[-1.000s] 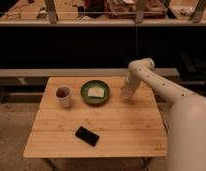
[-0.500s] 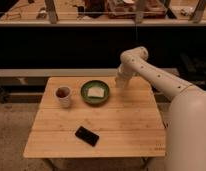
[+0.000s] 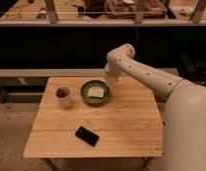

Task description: Place the bottle in the ceramic bowl

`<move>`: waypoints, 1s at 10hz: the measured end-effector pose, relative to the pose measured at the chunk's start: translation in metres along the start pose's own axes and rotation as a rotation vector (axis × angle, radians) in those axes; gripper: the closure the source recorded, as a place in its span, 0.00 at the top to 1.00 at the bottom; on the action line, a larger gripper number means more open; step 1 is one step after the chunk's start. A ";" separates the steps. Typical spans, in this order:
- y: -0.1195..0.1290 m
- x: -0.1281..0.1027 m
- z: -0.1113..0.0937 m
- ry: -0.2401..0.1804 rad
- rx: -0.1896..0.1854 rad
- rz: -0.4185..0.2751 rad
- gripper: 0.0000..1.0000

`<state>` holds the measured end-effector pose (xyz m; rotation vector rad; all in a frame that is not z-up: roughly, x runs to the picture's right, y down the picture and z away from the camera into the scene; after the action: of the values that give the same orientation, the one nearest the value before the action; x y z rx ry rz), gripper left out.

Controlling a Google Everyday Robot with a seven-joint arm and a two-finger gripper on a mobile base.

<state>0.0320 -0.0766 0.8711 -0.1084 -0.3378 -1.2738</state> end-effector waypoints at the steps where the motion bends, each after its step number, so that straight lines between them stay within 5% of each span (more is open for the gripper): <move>1: -0.016 -0.006 0.002 0.004 0.010 -0.024 0.13; 3: -0.033 -0.015 0.003 0.004 0.022 -0.049 0.16; 8: -0.026 -0.017 0.008 -0.017 0.033 -0.056 0.60; 10: -0.040 -0.023 0.013 -0.028 0.044 -0.062 0.63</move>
<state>-0.0139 -0.0636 0.8715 -0.0790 -0.3951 -1.3266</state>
